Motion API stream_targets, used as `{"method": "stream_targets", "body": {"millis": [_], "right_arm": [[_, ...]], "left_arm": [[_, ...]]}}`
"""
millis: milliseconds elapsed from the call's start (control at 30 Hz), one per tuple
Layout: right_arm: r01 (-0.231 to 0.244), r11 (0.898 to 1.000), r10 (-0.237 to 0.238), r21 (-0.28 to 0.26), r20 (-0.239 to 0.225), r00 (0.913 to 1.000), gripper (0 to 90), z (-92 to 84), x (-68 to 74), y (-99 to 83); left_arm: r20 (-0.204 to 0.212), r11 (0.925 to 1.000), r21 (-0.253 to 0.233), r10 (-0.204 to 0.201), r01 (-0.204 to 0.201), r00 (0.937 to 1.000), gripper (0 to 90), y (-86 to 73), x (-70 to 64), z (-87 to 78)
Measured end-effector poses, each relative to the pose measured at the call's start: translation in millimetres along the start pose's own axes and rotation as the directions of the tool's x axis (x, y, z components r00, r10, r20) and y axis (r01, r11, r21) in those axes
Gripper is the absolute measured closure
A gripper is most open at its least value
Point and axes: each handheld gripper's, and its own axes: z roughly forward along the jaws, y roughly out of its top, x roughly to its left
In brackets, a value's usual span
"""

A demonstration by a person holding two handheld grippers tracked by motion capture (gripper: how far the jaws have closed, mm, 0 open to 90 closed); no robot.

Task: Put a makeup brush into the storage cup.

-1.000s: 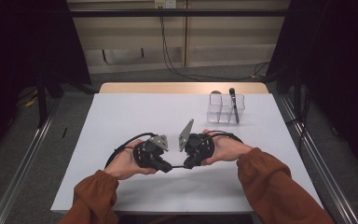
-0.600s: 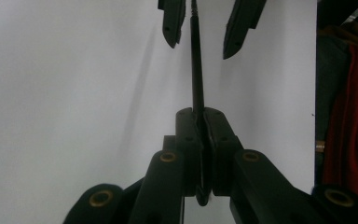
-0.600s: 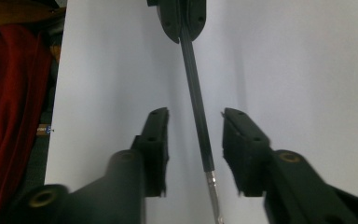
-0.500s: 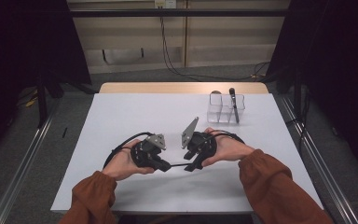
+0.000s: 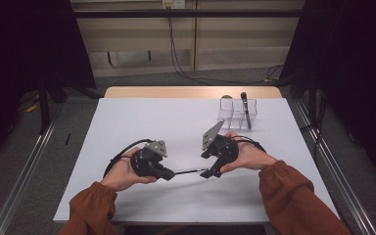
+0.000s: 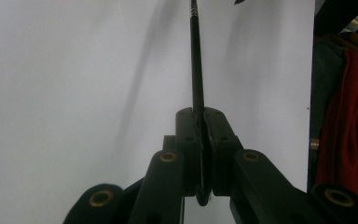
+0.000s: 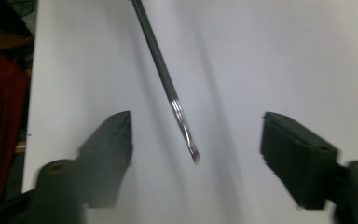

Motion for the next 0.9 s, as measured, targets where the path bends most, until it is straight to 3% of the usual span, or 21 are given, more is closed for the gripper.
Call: {"method": "stream_targets", "body": {"millis": [267, 400, 667, 833, 900], "right_arm": [[-0.037, 0.999, 0.038, -0.04, 0.045, 0.9983, 12.3, -8.5, -0.2, -12.2], [-0.061, 0.997, 0.063, -0.054, 0.05, 0.9967, 6.3, -9.7, -0.3, -14.1], [-0.111, 0.989, 0.116, -0.095, 0.054, 0.9917, 3.5, -11.3, -2.9, -24.9], [-0.125, 0.986, 0.132, -0.111, 0.056, 0.9897, 3.8, -14.1, -1.3, -35.5], [-0.134, 0.983, 0.142, -0.129, 0.054, 0.9884, 2.7, -15.5, -0.5, -39.9]], "left_arm": [[-0.041, 0.9984, -0.037, -0.044, 0.042, 0.9982, 85.5, -17.0, 1.8, -10.5], [-0.039, 0.996, -0.062, -0.066, 0.064, 0.997, 85.5, -22.7, 4.0, -14.8], [-0.03, 0.9887, -0.123, -0.091, 0.087, 0.9954, 85.4, -26.5, 4.3, -17.9], [-0.055, 0.9859, -0.141, -0.099, 0.091, 0.9936, 85.4, -31.1, 5.7, -20.5], [-0.069, 0.9825, -0.15, -0.122, 0.11, 0.9902, 85.5, -32.9, 6.1, -20.4]]}}
